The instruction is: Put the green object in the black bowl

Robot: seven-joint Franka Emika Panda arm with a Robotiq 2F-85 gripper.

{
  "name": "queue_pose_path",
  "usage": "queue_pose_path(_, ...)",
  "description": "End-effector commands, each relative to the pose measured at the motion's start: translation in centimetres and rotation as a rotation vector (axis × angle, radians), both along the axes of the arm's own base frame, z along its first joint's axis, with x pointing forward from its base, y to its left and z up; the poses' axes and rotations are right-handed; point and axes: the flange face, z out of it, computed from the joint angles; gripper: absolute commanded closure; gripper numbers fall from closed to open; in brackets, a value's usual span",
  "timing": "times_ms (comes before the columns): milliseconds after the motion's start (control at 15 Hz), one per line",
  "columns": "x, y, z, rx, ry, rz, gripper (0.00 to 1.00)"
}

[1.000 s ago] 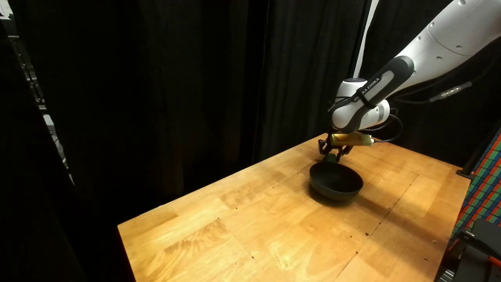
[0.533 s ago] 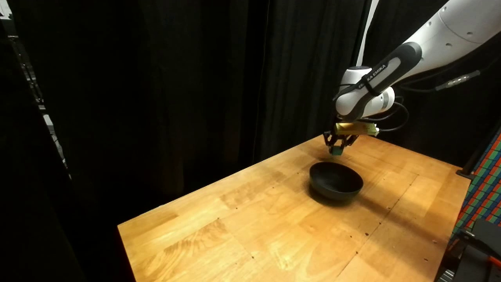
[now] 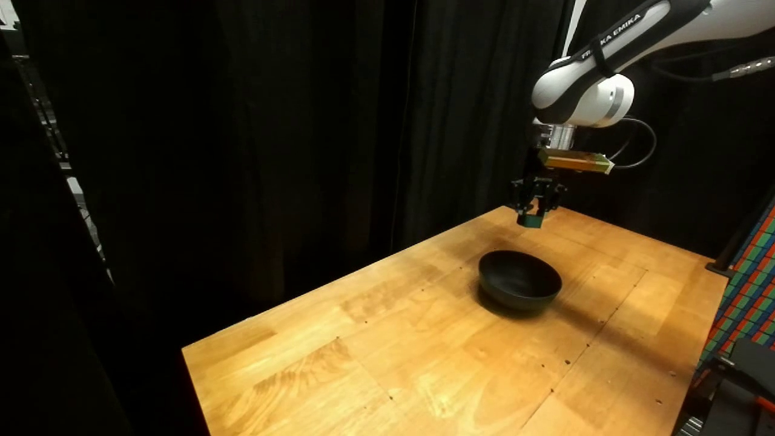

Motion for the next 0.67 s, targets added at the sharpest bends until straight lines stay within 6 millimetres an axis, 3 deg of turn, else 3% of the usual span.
queue_pose_path(0,-2.6,2.1,-0.6,0.104,0.07,0.063,0.83)
queue_pose_path(67,-3.2,2.5,-1.1,0.134,0.099,0.074,0.78)
queue_pose_path(133,-3.7,2.8,-1.4,0.155,0.125,0.085,0.33)
queue_pose_path(267,-4.7,3.0,-1.8,0.184,0.165,0.092,0.27)
queue_pose_path(467,-6.0,1.9,-1.3,0.209,0.214,0.105,0.02)
queue_pose_path(600,-7.1,0.3,-0.7,0.221,0.236,0.1,0.0)
